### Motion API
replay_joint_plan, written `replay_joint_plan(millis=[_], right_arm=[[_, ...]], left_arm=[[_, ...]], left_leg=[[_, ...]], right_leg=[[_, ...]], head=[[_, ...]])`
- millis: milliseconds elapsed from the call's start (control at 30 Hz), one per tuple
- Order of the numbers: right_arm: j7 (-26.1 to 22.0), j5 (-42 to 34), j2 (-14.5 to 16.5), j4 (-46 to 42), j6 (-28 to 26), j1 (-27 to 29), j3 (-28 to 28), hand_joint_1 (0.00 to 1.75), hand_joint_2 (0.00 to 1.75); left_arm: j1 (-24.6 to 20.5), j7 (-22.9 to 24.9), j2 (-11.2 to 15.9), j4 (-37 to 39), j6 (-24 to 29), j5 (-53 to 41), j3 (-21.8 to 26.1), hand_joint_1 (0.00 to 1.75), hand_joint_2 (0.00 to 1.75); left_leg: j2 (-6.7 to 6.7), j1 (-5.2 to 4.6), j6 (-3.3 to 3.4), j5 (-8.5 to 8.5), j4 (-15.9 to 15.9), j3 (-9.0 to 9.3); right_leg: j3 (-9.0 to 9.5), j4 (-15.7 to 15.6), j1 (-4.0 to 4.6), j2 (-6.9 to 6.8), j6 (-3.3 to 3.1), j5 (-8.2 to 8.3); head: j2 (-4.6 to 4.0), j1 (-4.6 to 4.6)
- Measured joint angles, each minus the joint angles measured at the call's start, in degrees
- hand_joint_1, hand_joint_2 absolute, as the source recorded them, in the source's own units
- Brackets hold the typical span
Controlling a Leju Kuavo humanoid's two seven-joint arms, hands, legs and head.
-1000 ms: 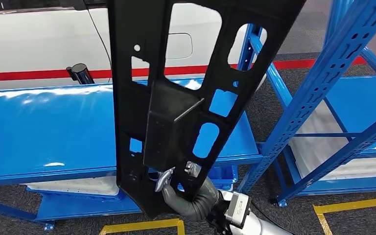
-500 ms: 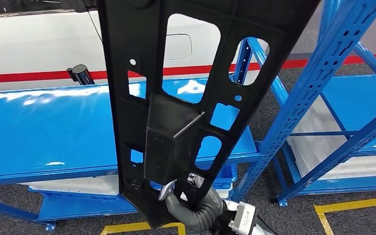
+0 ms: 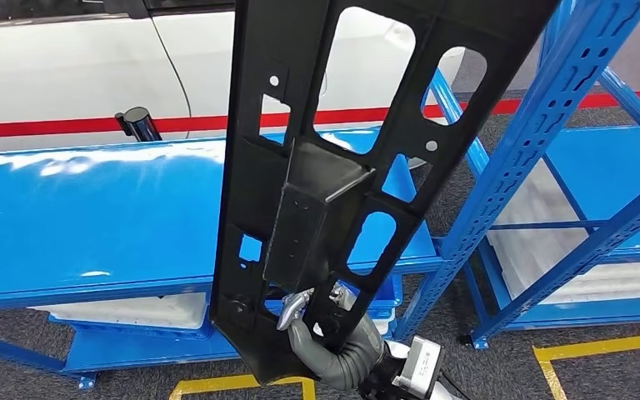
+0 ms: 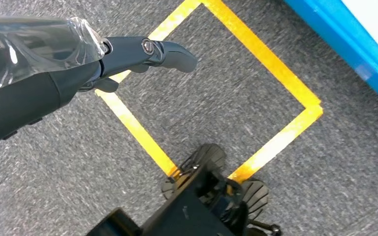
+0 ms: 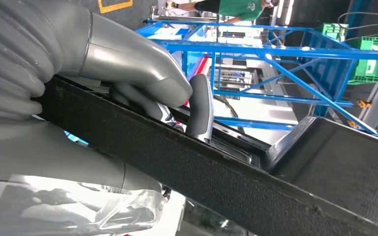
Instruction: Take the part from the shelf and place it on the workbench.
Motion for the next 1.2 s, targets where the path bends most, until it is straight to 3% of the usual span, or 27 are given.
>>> replay_joint_plan(millis=[67,100,200,233,267,300,400,467,567,600,633,700,733,767,800,833,900,933,1000,1067,1100,1133,1200], right_arm=[[0.1,-0.1,0.0,0.0,-0.1,0.0,-0.1,1.75,1.75],[0.1,-0.1,0.0,0.0,-0.2,0.0,-0.1,1.75,1.75],[0.1,-0.2,0.0,0.0,-0.2,0.2,-0.4,1.75,1.75],[0.1,-0.3,0.0,0.0,-0.2,0.3,-0.4,1.75,1.75],[0.1,-0.4,0.0,0.0,-0.2,0.4,-0.5,1.75,1.75],[0.2,-0.6,0.0,0.0,-0.2,0.4,-0.5,1.75,1.75],[0.2,-1.1,0.0,-0.2,-0.2,0.4,-0.8,1.75,1.75],[0.3,-1.4,0.0,-0.4,-0.2,0.4,-0.9,1.75,1.75],[0.4,-1.5,0.0,-0.6,-0.2,0.4,-1.0,1.75,1.75],[0.4,-1.5,0.0,-0.7,-0.2,0.5,-1.0,1.75,1.75],[0.4,-1.5,0.0,-0.7,-0.2,0.5,-1.0,1.75,1.75],[0.4,-1.5,0.0,-0.8,-0.2,0.5,-1.0,1.75,1.75],[0.5,-1.5,0.0,-0.8,-0.2,0.5,-1.0,1.75,1.75],[0.5,-1.5,0.0,-0.8,-0.2,0.5,-1.0,1.75,1.75],[0.5,-1.6,0.0,-0.8,-0.2,0.5,-1.0,1.75,1.75],[0.5,-1.6,0.0,-0.8,-0.2,0.5,-1.0,1.75,1.75],[0.5,-1.7,0.0,-0.9,-0.3,0.5,-1.0,1.75,1.75],[0.4,-1.7,0.0,-0.9,-0.3,0.5,-1.1,1.75,1.75],[0.4,-1.7,0.1,-1.1,-0.5,0.4,-1.2,1.75,1.75],[0.4,-1.7,0.1,-1.1,-0.6,0.5,-1.2,1.75,1.75],[0.4,-1.7,0.0,-1.1,-0.6,0.5,-1.3,1.75,1.75],[0.3,-1.7,0.0,-1.1,-0.6,0.6,-1.3,1.75,1.75],[0.3,-1.7,0.0,-1.1,-0.6,0.6,-1.4,1.75,1.75]], left_arm=[[0.0,0.0,0.0,0.0,0.0,0.0,0.0,0.0,1.75],[0.0,0.0,0.0,0.0,0.0,0.0,0.1,0.0,1.75],[0.0,0.0,0.0,0.0,0.0,0.0,0.3,0.0,1.75],[0.0,0.0,0.0,0.0,0.0,0.0,0.4,0.0,1.75],[0.1,0.0,0.0,0.0,0.0,0.0,0.5,0.0,1.75],[0.1,-0.1,0.0,0.0,0.0,0.0,0.5,0.0,1.75],[0.1,-0.3,-0.1,0.0,0.1,0.0,0.8,0.0,1.75],[0.2,-0.5,-0.1,0.0,0.2,0.0,0.9,0.0,1.75],[0.3,-0.5,-0.1,0.0,0.2,0.1,1.0,0.0,1.75],[0.4,-0.5,-0.1,0.0,0.2,0.1,1.0,0.0,1.75],[0.4,-0.5,-0.1,0.0,0.2,0.1,1.1,0.0,1.75],[0.4,-0.5,-0.1,0.0,0.2,0.0,1.1,0.0,1.75],[0.4,-0.5,-0.1,0.0,0.2,0.0,1.1,0.0,1.75],[0.4,-0.5,-0.1,0.0,0.2,0.0,1.1,0.0,1.75],[0.4,-0.5,-0.1,0.0,0.2,0.0,1.1,0.0,1.75],[0.3,-0.5,-0.1,0.0,0.2,0.0,1.1,0.0,1.75],[0.1,-0.5,-0.1,0.0,0.2,0.0,1.1,0.0,1.75],[0.0,-0.5,-0.1,0.0,0.2,0.0,1.2,0.0,1.75],[-0.3,-0.6,-0.1,0.0,0.2,0.0,1.2,0.0,1.75],[-0.2,-0.5,-0.1,0.0,0.1,0.0,1.3,0.0,1.75],[-0.1,-0.5,-0.2,0.0,0.1,0.0,1.3,0.0,1.75],[0.0,-0.5,-0.2,0.0,0.1,-0.1,1.3,0.0,1.75],[0.0,-0.5,-0.3,0.0,0.0,-0.2,1.3,0.0,1.75]], left_leg=[[0.07,0.22,0.72,0.65,-0.2,-0.23],[0.13,0.36,1.18,1.07,-0.4,-0.45],[0.3,0.41,1.91,2.25,-0.5,-1.74],[0.33,0.39,1.92,2.65,-0.4,-2.27],[0.36,0.38,1.89,3.05,-0.4,-2.81],[0.48,0.39,1.82,3.46,-0.4,-3.32],[0.9,0.36,1.24,4.44,0.0,-4.45],[1.31,0.22,0.55,5.03,0.2,-4.63],[2.09,0.34,-0.51,5.27,0.4,-5.02],[1.97,0.41,-0.89,3.78,1.6,-5.59],[1.71,0.48,-1.25,1.26,3.9,-6.48],[1.21,0.56,-1.73,-5.01,11.7,-8.64],[1.14,0.57,-1.8,-6.85,15.4,-9.29],[1.09,0.55,-1.75,-7.33,17.8,-9.22],[1.05,0.51,-1.56,-6.56,18.1,-8.18],[1.02,0.41,-1.25,-5.1,16.2,-6.12],[0.61,0.02,-0.24,-3.24,7.9,0.42],[0.36,-0.22,0.29,-3.39,3.2,3.68],[-0.05,-0.73,1.03,-4.16,-2.2,7.05],[0.15,-0.78,1.52,-3.28,-2.9,6.35],[0.34,-0.68,1.88,-2.59,-3.0,5.73],[0.56,-0.55,2.25,-1.79,-3.0,4.96],[0.88,-0.48,2.68,-0.36,-3.0,3.26]], right_leg=[[-0.43,0.6,-0.08,0.02,0.59,-0.72],[-1.09,2.1,-0.14,0.04,0.84,-2.24],[-4.92,12.9,-0.32,0.05,1.32,-9.52],[-5.76,16.1,-0.35,0.04,1.44,-10.89],[-5.66,17.3,-0.36,0.04,1.52,-11.13],[-4.29,15.9,-0.37,-0.01,1.56,-10.19],[3.86,3.3,-0.22,-1.64,1.46,-5.84],[6.03,-0.8,0.09,-2.44,0.87,-5.04],[4.87,-0.9,0.11,-1.29,-0.39,-3.9],[4.22,-0.9,0.01,-0.96,-0.82,-3.23],[3.4,-1.0,-0.1,-0.62,-1.18,-2.47],[1.55,-0.9,-0.07,0.12,-1.5,-1.02],[0.62,-0.9,0.0,0.45,-1.53,-0.33],[-0.3,-0.9,0.11,0.7,-1.54,0.38],[-1.19,-0.8,0.22,0.94,-1.53,1.06],[-2.05,-0.8,0.35,1.15,-1.49,1.74],[-3.32,-0.8,0.53,1.47,-1.28,2.93],[-3.68,-0.7,0.59,1.51,-1.08,3.43],[-3.97,-0.9,0.55,1.43,-0.51,4.53],[-4.4,-1.0,0.43,1.43,0.13,5.25],[-4.95,-0.3,0.37,1.35,0.38,4.19],[-5.77,1.6,0.28,1.22,0.63,2.0],[-7.89,8.7,-0.01,0.83,1.06,-4.46]], head=[[0.0,0.01],[0.0,0.03],[0.0,0.09],[0.0,0.09],[0.0,0.09],[0.0,0.09],[0.0,0.08],[0.0,0.08],[0.0,0.08],[0.0,0.05],[0.0,0.03],[0.0,-0.01],[0.0,-0.01],[0.0,0.0],[0.0,0.0],[0.0,0.0],[0.0,0.02],[0.0,0.02],[0.0,0.05],[0.0,-0.01],[0.0,-0.03],[0.0,-0.02],[0.0,0.09]])
